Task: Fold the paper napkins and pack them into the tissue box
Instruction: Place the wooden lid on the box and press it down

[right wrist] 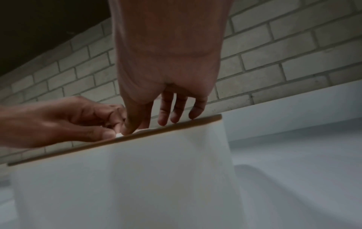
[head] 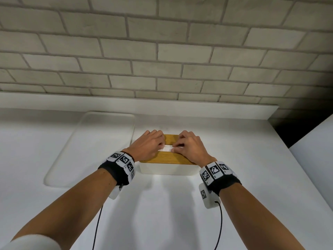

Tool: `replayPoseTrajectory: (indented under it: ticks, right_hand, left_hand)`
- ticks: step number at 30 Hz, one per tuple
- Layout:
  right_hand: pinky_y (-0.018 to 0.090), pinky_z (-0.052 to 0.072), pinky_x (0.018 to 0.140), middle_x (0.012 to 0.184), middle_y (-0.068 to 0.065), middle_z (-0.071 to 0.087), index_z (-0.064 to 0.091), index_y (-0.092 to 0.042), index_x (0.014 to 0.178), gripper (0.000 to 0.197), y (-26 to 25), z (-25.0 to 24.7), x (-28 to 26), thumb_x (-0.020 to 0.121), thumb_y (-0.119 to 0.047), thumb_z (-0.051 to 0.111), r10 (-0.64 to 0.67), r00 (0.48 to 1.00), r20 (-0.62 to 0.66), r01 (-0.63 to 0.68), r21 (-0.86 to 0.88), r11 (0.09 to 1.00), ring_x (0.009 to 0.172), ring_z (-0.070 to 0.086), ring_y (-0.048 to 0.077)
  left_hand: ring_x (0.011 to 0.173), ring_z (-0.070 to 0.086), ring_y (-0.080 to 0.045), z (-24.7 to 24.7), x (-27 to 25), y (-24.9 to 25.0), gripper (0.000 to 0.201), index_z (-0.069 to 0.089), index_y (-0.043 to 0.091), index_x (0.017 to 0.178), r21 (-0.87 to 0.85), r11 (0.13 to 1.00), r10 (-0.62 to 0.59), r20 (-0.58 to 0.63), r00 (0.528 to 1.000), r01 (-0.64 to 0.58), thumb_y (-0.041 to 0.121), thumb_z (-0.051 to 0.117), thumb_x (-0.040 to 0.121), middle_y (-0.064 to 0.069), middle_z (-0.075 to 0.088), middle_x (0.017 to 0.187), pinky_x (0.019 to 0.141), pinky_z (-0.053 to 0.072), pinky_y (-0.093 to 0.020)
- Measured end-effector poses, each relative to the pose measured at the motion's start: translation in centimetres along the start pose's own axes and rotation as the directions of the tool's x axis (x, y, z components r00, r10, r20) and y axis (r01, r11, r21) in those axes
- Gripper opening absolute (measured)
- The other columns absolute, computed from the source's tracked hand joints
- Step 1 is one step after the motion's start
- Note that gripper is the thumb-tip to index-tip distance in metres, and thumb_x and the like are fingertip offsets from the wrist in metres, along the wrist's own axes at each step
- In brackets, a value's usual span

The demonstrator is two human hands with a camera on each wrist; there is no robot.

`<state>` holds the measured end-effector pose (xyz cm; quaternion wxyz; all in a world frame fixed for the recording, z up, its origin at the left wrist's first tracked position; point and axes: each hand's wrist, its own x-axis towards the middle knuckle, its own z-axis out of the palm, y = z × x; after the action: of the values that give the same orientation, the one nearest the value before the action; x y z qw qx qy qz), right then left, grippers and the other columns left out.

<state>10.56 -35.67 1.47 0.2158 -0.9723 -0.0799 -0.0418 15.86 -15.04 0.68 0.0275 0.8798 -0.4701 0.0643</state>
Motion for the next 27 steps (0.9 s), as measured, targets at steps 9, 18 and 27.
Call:
replayPoseTrajectory:
  ticks: [9, 18, 27]
  right_hand:
    - [0.036, 0.034, 0.085, 0.115, -0.001, 0.053, 0.062, -0.016, 0.104, 0.020, -0.9, 1.2, 0.0, 0.099, -0.026, 0.046, -0.068, 0.997, 0.022, 0.071, -0.236, 0.969, 0.104, 0.050, 0.022]
    - [0.038, 0.036, 0.092, 0.117, -0.002, 0.052, 0.062, -0.015, 0.092, 0.021, -0.1, -0.1, 0.2, 0.088, -0.035, 0.065, -0.010, 0.997, 0.083, 0.018, -0.100, 0.995, 0.105, 0.047, 0.019]
    - [0.038, 0.039, 0.080, 0.114, 0.007, 0.056, 0.062, -0.007, 0.106, 0.026, -0.4, 0.3, -0.4, 0.101, -0.026, 0.044, -0.109, 0.992, 0.056, 0.121, -0.315, 0.941, 0.097, 0.055, 0.030]
  left_hand:
    - [0.100, 0.047, -0.011, 0.1, 0.5, 0.4, 0.017, 0.063, 0.022, 0.093, -0.340, 0.908, -0.253, 0.022, 0.967, 0.245, 0.039, 0.062, 0.088, 0.009, 0.052, 0.111, 0.083, 0.031, -0.026]
    - [0.095, 0.049, -0.019, 0.4, 1.2, 1.3, 0.010, 0.063, 0.016, 0.087, -0.307, 0.911, -0.295, -0.019, 0.955, 0.276, 0.022, 0.056, 0.092, 0.005, 0.055, 0.102, 0.077, 0.027, -0.028]
    - [0.095, 0.045, -0.015, 0.5, 0.7, 0.9, 0.019, 0.064, 0.018, 0.094, -0.329, 0.899, -0.314, -0.028, 0.949, 0.288, 0.037, 0.063, 0.088, 0.006, 0.055, 0.104, 0.080, 0.027, -0.026]
